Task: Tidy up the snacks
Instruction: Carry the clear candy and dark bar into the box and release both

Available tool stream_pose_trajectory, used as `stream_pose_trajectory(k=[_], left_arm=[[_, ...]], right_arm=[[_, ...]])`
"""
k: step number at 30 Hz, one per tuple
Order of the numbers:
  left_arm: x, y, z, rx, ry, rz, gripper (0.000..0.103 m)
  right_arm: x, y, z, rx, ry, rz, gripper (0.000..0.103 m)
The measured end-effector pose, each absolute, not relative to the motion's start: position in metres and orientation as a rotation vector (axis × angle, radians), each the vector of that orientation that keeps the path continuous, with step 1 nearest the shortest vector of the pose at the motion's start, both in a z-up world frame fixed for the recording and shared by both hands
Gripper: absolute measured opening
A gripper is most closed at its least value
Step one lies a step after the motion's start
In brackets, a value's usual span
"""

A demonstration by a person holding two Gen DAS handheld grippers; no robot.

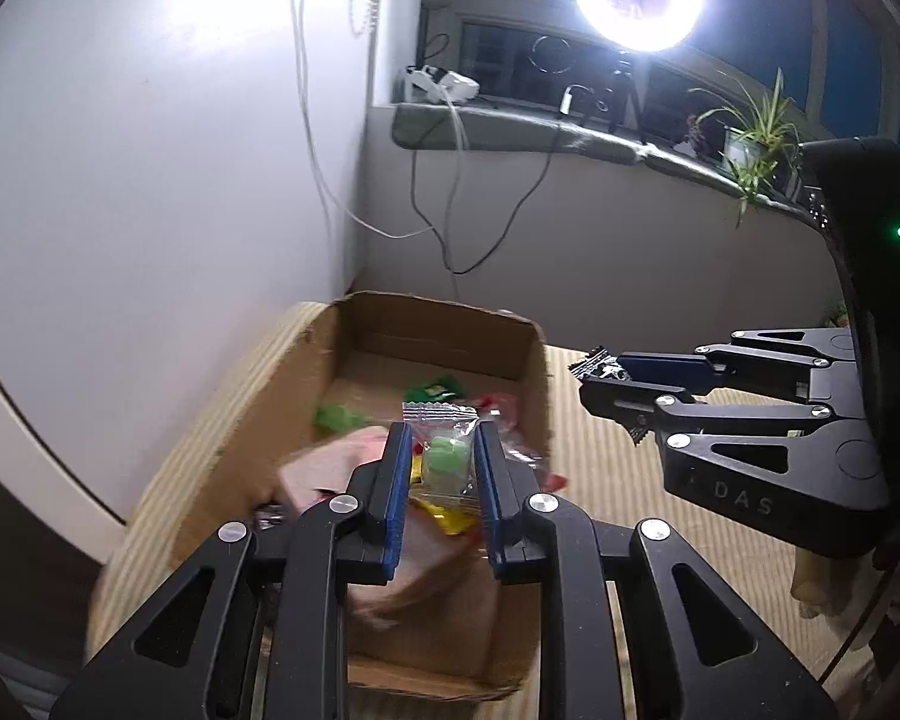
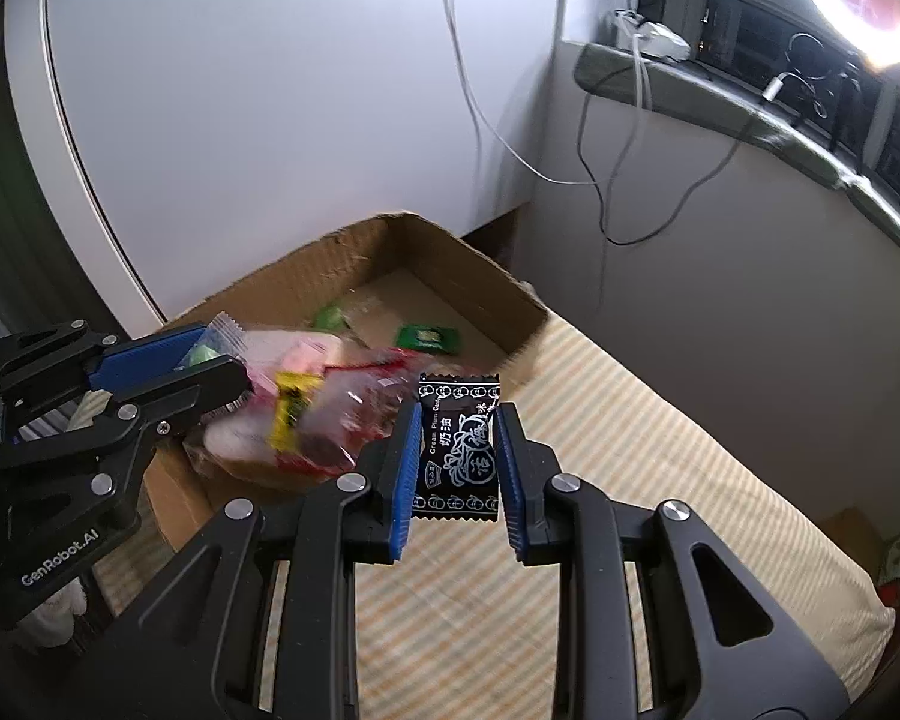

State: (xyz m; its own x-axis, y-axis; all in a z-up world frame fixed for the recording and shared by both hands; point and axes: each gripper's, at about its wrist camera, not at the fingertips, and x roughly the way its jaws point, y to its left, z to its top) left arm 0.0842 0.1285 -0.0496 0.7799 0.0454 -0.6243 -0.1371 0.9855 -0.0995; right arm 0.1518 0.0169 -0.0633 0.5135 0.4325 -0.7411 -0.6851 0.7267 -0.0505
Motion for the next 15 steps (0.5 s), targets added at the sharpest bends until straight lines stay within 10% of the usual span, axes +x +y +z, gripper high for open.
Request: stream_pose_trajectory(k=[15], left_arm=[[0.087, 0.164, -0.058, -0.176, 0.676, 0.149, 0.020]], right_arm=[[0.160, 0.064, -0.064, -0.361, 0.792, 0.723, 0.025]])
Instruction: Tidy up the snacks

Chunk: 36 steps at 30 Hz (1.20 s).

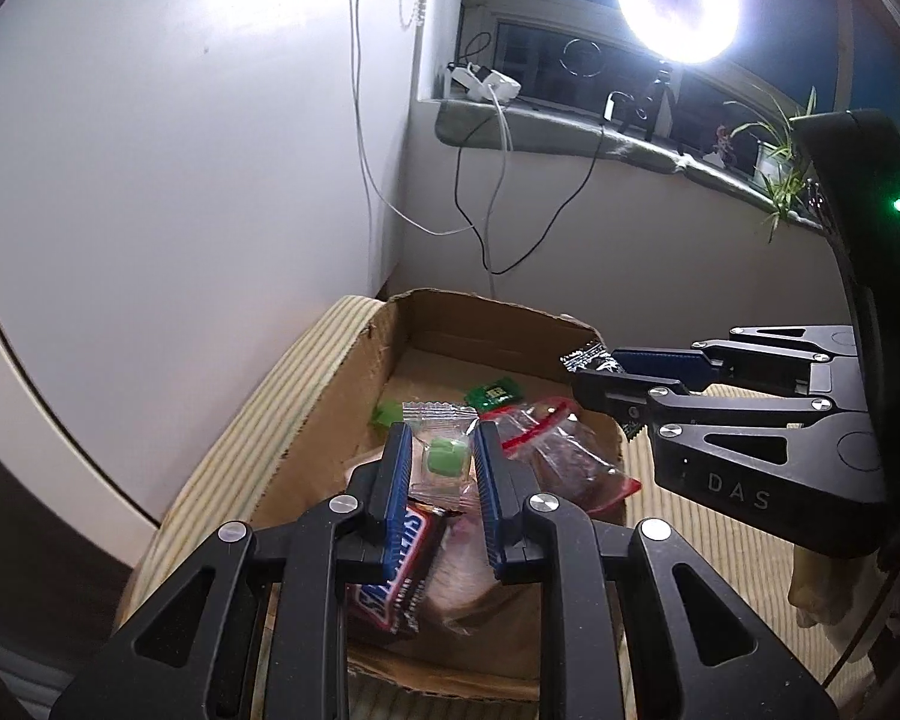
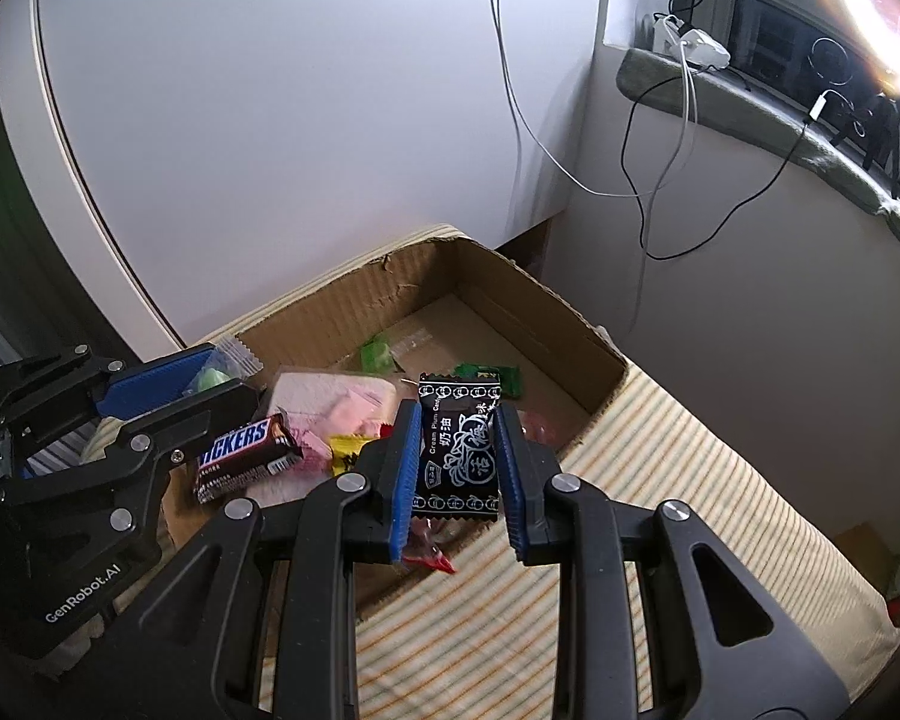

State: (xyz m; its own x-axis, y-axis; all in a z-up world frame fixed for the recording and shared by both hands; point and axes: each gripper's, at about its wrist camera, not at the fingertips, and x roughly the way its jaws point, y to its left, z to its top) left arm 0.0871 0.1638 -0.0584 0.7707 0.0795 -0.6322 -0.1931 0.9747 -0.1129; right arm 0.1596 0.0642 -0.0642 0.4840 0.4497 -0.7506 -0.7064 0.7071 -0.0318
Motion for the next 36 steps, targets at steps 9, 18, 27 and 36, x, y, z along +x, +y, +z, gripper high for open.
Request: stream_pose_trajectory(k=[9, 18, 27, 36], left_arm=[[0.090, 0.171, -0.061, -0.190, 0.681, 0.163, 0.022], [0.090, 0.171, -0.060, -0.179, 0.681, 0.178, 0.028], [0.083, 0.173, -0.056, -0.177, 0.672, 0.193, 0.043], [0.060, 0.165, -0.043, -0.173, 0.635, 0.223, 0.064]], right_arm=[[0.162, 0.070, -0.068, -0.367, 0.802, 0.734, 0.025], [0.161, 0.068, -0.067, -0.355, 0.785, 0.733, 0.048], [0.155, 0.060, -0.062, -0.337, 0.763, 0.716, 0.064], [0.131, 0.039, -0.049, -0.319, 0.695, 0.677, 0.078]])
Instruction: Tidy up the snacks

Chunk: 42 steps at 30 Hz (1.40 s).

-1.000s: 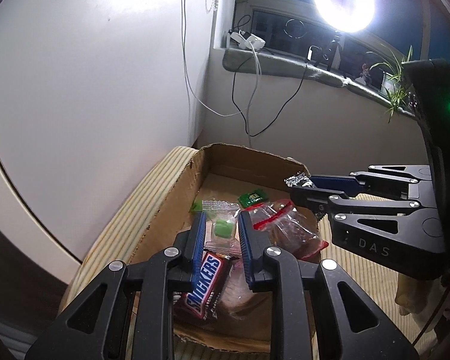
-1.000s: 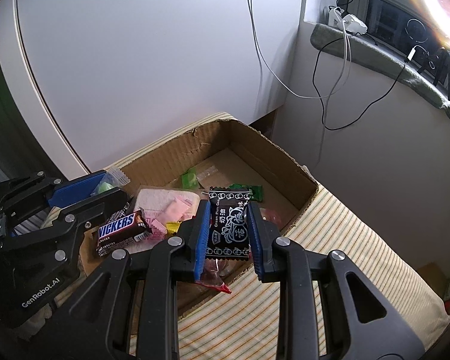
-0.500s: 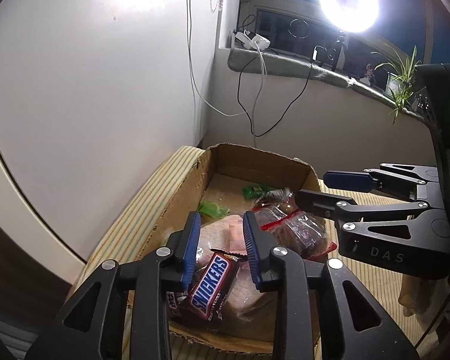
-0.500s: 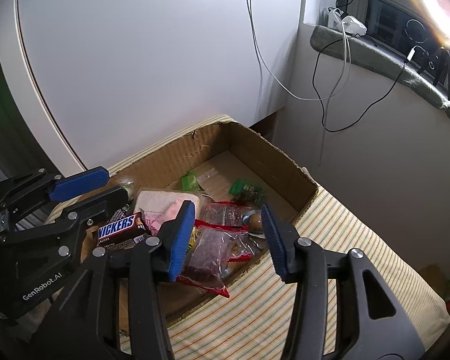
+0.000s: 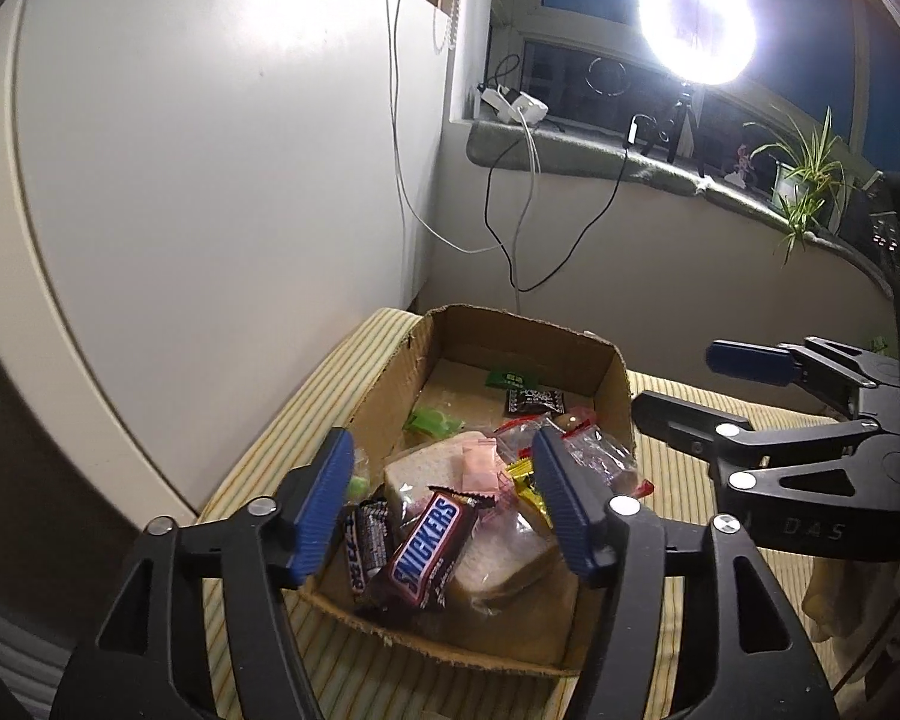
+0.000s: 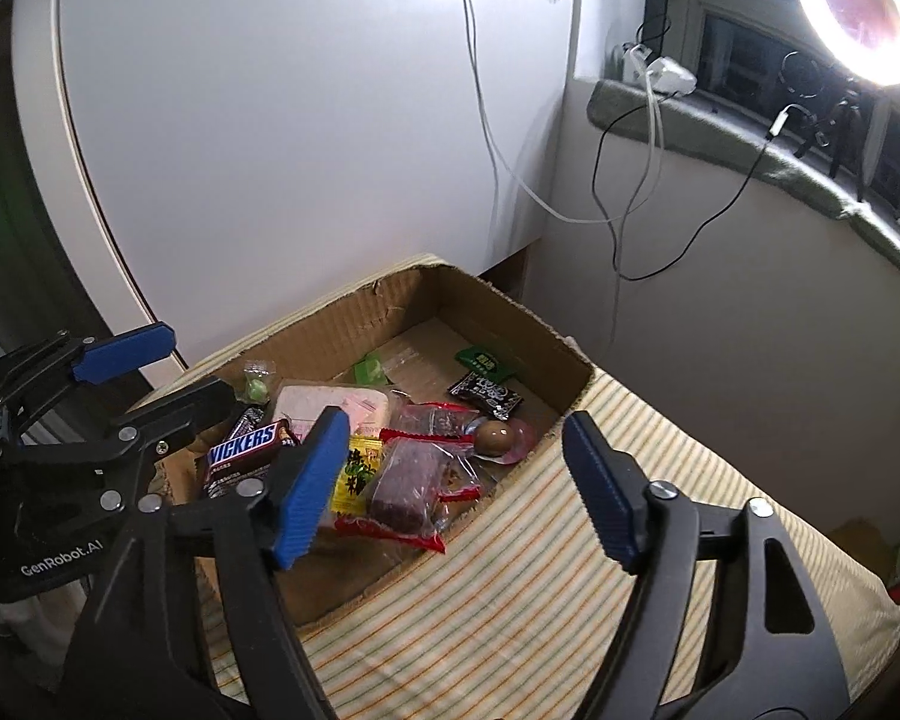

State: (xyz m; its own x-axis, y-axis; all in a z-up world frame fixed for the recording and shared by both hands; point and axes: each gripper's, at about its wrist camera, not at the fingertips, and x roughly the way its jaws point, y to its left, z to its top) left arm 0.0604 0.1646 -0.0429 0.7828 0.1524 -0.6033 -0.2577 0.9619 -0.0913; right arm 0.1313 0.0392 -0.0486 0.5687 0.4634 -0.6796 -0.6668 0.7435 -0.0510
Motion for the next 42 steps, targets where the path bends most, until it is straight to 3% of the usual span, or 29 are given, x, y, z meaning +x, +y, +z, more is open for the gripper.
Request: stream_pose_trajectory(k=[4, 10, 42], left_arm=[[0.051, 0.158, -0.039, -0.152, 0.630, 0.242, 0.073], [0.031, 0.150, -0.036, -0.129, 0.611, 0.298, 0.080], [0.003, 0.126, -0.024, -0.116, 0.582, 0.264, 0.080]], right_arm=[[0.117, 0.027, -0.043, -0.325, 0.657, 0.648, 0.084], [0.088, 0.006, -0.044, -0.311, 0.621, 0.592, 0.086], [0.048, -0.026, -0.033, -0.252, 0.600, 0.561, 0.086]])
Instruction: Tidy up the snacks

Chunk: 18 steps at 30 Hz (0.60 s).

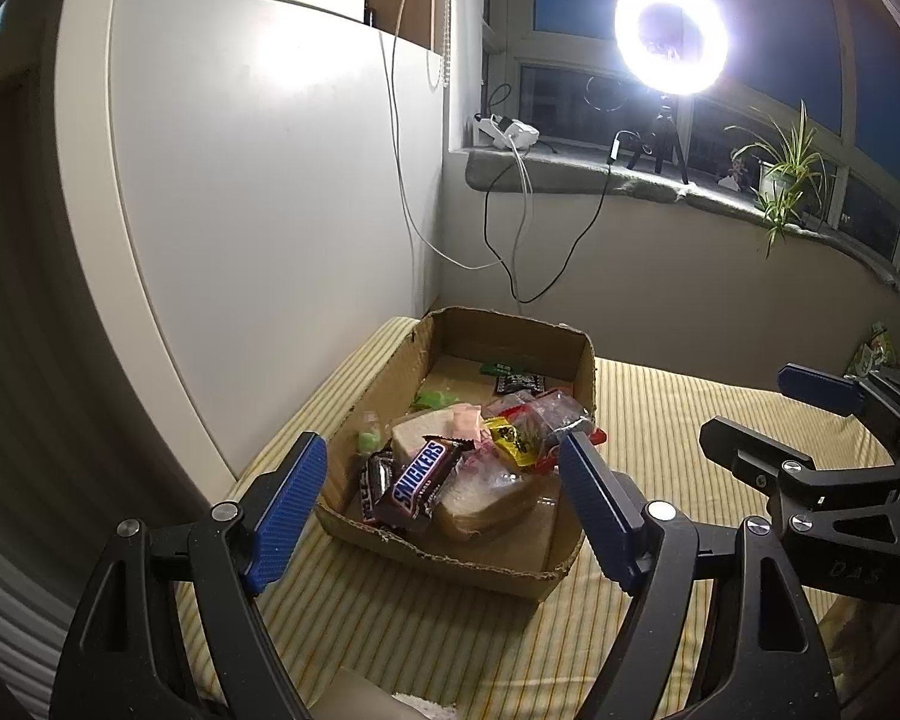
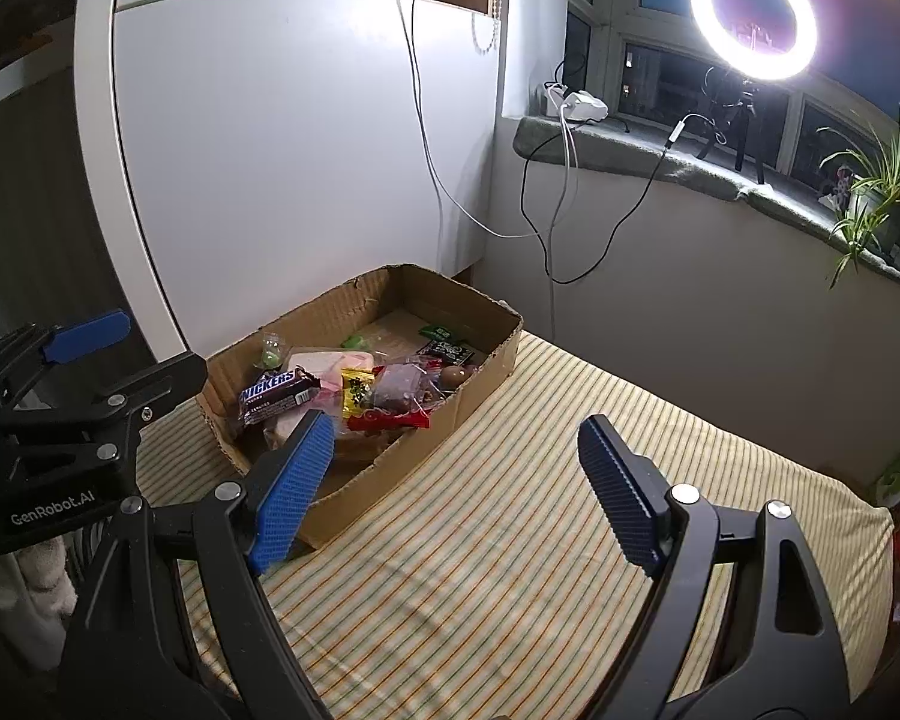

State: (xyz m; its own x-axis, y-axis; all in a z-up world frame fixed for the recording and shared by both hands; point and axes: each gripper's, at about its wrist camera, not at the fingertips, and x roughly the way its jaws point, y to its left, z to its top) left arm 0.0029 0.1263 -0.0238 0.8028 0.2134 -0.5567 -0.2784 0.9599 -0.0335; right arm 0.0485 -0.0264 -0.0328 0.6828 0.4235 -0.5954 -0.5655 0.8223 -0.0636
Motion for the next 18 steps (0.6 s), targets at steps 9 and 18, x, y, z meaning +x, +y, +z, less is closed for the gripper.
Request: stream_pose_trajectory(k=[9, 18], left_arm=[[0.0007, 0.1234, -0.0227, -0.116, 0.581, 0.255, 0.080], [0.0009, 0.1232, -0.0243, -0.118, 0.589, 0.256, 0.080]], right_arm=[[0.0485, -0.0294, -0.0337, -0.244, 0.608, 0.553, 0.086], [0.0463, -0.0304, -0.0368, -0.247, 0.616, 0.554, 0.086]])
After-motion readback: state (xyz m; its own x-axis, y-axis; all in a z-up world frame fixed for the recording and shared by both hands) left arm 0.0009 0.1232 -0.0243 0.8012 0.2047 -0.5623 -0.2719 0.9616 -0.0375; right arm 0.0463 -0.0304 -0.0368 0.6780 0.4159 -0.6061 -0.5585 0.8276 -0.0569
